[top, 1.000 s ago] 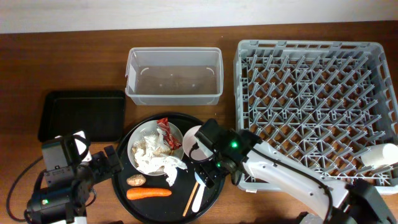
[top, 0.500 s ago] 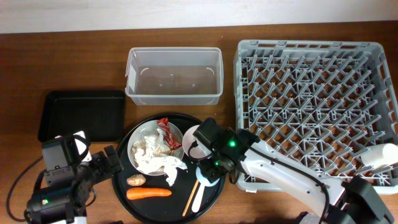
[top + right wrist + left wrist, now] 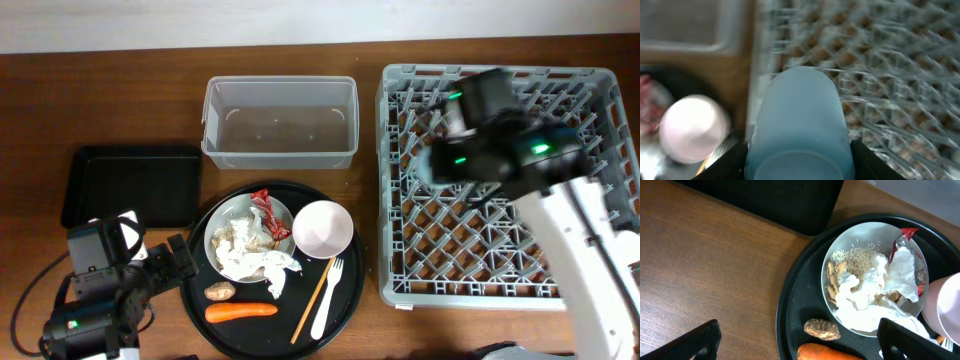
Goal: Sort waste into correct bins and load items into the dishwasher rack
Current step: 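Place the light-blue cup upside down in the dish rack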
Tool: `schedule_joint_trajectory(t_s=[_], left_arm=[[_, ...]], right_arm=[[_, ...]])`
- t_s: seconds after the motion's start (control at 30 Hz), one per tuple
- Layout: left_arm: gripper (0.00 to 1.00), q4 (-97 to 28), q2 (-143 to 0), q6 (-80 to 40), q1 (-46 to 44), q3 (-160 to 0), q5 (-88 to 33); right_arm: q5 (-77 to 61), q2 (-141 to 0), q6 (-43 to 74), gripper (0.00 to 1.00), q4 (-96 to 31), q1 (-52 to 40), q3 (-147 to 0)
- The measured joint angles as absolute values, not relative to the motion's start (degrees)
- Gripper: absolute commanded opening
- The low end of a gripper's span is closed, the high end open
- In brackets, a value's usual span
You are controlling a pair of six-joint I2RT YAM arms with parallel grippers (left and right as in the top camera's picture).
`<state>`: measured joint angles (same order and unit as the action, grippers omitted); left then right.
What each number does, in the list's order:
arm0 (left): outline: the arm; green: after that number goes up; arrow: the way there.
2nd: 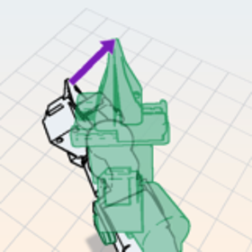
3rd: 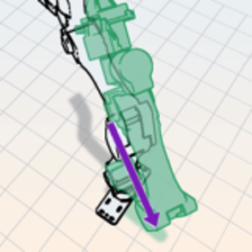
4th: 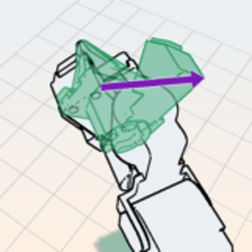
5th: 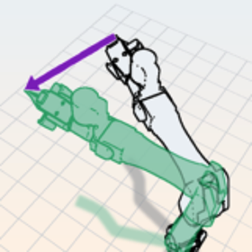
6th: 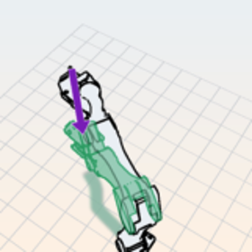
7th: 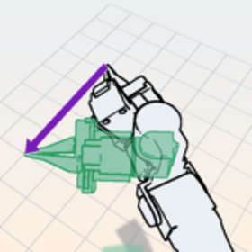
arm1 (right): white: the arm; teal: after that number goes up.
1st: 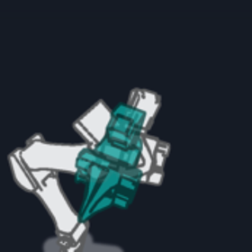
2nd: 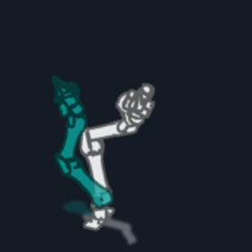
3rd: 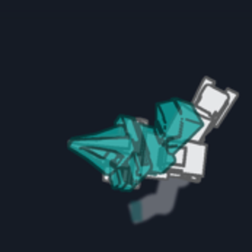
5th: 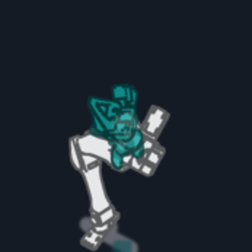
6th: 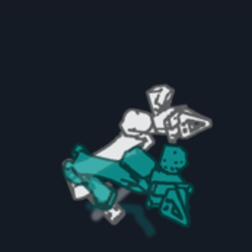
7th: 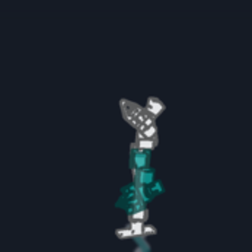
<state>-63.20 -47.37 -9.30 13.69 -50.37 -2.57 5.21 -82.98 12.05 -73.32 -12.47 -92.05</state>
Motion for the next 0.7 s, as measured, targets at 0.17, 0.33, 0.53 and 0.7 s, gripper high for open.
schedule_joint_trajectory(t_s=[0.17, 0.33, 0.53, 0.7], left_arm=[[0.99, -63.22, -47.37, -9.30, 13.69, -50.37, -2.57], [0.99, -63.22, -47.37, -9.28, 13.69, -50.37, -2.57], [0.99, -63.22, -47.37, -9.30, 13.69, -50.37, -2.57], [0.99, -63.22, -47.37, -9.30, 13.69, -50.37, -2.57]], right_arm=[[5.52, -83.00, 11.97, 0.44, -73.41, 16.78, -92.05], [6.00, -87.46, 11.94, 0.44, -71.37, 31.64, -92.05], [6.02, -98.15, 12.01, 0.44, -70.35, 34.44, -92.07], [6.02, -104.33, 12.05, 0.44, -70.22, 34.48, -92.07]])
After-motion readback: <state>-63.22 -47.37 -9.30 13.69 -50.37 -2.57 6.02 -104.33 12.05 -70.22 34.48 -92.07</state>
